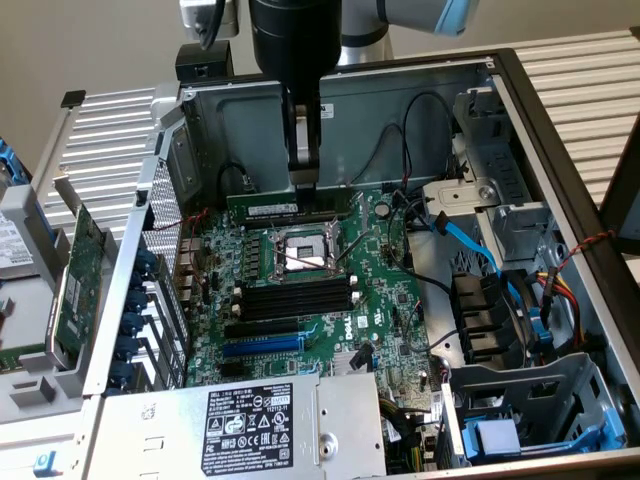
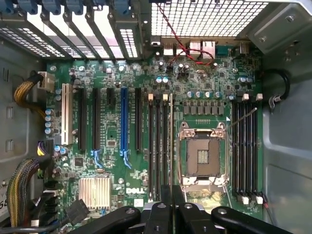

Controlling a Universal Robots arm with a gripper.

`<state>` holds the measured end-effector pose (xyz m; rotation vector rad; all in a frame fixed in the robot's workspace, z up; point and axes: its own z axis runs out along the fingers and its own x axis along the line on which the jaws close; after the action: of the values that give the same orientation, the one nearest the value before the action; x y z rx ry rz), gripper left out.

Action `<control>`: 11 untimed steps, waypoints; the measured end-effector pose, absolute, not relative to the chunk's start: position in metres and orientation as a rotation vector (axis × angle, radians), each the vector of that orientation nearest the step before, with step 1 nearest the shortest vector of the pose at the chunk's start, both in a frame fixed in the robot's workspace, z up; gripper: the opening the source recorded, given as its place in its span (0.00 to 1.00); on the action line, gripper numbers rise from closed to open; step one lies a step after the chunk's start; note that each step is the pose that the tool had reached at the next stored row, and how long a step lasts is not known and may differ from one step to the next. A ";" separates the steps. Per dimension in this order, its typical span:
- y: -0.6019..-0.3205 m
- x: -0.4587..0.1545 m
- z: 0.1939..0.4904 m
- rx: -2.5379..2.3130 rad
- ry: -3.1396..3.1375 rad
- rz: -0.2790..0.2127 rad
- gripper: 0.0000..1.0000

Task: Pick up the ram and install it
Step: 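Insert the ram into the slot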

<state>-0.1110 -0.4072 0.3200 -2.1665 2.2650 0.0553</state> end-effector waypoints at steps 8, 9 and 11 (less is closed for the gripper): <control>-0.407 -0.111 0.310 -2.167 2.265 0.055 0.13; -0.407 -0.111 0.309 -2.166 2.265 0.054 0.13; -0.407 -0.111 0.306 -2.166 2.264 0.051 0.13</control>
<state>-0.1111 -0.4072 0.3065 -2.1656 2.2643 0.0514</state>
